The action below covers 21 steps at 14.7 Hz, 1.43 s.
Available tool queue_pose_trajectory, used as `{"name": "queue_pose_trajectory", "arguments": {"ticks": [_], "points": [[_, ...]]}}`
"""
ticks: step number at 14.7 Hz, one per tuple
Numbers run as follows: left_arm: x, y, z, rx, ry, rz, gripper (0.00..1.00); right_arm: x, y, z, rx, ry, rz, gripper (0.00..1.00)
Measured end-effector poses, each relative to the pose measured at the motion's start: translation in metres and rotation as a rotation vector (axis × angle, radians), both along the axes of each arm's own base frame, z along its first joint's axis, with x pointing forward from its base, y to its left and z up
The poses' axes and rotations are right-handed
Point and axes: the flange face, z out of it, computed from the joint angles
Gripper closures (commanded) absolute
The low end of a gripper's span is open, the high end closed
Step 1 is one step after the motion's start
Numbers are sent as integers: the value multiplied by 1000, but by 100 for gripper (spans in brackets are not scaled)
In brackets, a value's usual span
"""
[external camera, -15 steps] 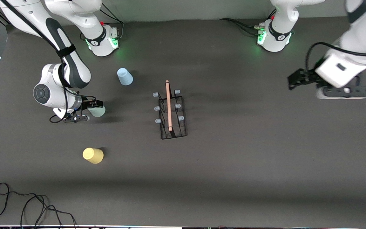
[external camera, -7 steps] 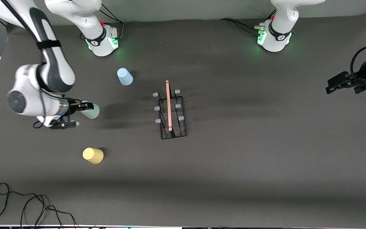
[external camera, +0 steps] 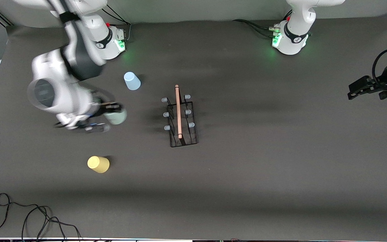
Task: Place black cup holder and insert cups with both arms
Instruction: 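Carry the pale green cup with the right gripper onto a holder peg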
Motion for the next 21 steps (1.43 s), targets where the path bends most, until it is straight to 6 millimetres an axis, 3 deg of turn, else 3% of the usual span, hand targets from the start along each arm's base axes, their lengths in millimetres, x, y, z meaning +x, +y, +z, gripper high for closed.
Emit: {"name": "queue_pose_trajectory", "arguments": {"ticks": [2, 4, 8, 11, 14, 15, 17, 21], "points": [[0, -7, 0, 2, 0, -13, 0, -24, 64, -8, -19, 10, 31, 79], [0, -8, 0, 4, 0, -15, 0, -43, 100, -19, 1, 49, 50, 79], [0, -7, -1, 5, 2, -13, 0, -62, 129, -25, 1, 72, 47, 80], [0, -8, -1, 13, 4, -18, 0, -66, 138, -24, 12, 63, 52, 80], [-1, -9, -2, 35, 11, -55, 0, -69, 148, -36, 12, 61, 64, 77], [-1, -9, -3, 36, 12, -61, 0, -69, 150, -41, 8, 65, 65, 62], [-1, -9, -3, 37, 12, -67, 0, -66, 149, -50, 3, 69, 59, 0], [-3, -8, -4, 37, 26, -64, 0, -59, 140, -56, -7, 72, 38, 0]]}}
